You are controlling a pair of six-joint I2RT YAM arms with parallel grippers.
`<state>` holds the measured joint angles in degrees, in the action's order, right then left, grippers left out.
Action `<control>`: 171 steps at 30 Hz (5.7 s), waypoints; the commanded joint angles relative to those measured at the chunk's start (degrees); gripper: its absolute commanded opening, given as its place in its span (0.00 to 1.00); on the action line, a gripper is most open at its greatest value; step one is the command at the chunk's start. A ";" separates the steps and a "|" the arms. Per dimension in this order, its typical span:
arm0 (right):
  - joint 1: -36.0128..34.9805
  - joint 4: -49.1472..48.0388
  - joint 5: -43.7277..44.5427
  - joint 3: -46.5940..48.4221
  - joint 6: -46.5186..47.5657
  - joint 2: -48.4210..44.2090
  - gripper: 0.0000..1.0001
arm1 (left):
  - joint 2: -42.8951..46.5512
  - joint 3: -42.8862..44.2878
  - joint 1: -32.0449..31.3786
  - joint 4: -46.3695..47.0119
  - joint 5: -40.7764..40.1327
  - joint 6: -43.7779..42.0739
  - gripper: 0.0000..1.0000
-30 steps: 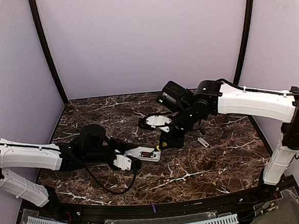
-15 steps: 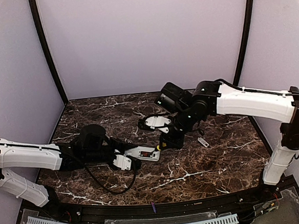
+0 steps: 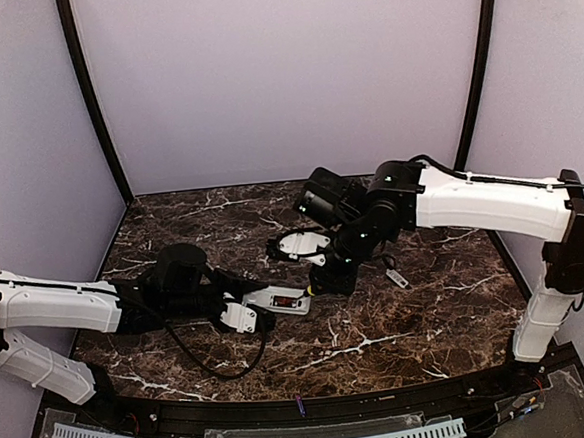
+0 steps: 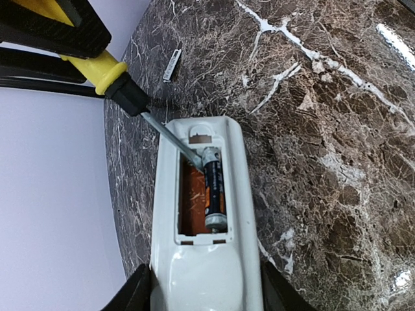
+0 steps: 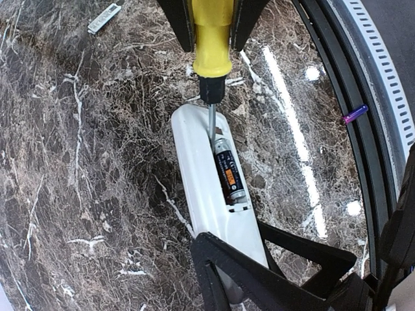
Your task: Unload the batteries from the remote control
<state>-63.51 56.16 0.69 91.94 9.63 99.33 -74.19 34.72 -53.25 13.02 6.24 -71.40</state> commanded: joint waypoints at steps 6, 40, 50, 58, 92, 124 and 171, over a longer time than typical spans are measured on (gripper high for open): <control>0.11 0.64 -2.54 -0.65 0.91 2.21 0.00 | 0.73 -0.24 -0.64 1.07 0.15 -0.65 0.00; 4.37 -2.58 -6.81 -3.02 0.41 2.57 0.00 | -1.11 -1.06 -0.89 3.62 -0.37 -1.00 0.00; 4.28 -3.49 -7.09 -2.56 -0.05 -0.09 0.00 | -0.95 -0.76 -0.78 4.62 0.21 2.05 0.00; 4.11 -6.15 -7.64 -2.85 -0.97 -3.70 0.00 | -0.93 -0.53 -0.67 5.96 0.43 5.03 0.00; 4.48 -22.97 14.41 -24.23 -17.18 -24.05 0.00 | -2.50 0.15 1.48 13.34 -8.13 14.58 0.00; 20.36 -61.87 30.38 -31.13 -35.76 5.01 0.00 | 2.19 -2.27 1.49 24.27 -18.54 20.06 0.00; 31.16 -53.20 7.23 -16.25 -41.95 25.76 0.26 | 1.31 -1.85 1.51 23.21 -19.66 20.37 0.00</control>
<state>-32.25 -4.38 9.32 75.90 -31.88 122.96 -73.73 33.28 -51.96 35.18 -12.95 -52.01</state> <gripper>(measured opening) 0.217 0.506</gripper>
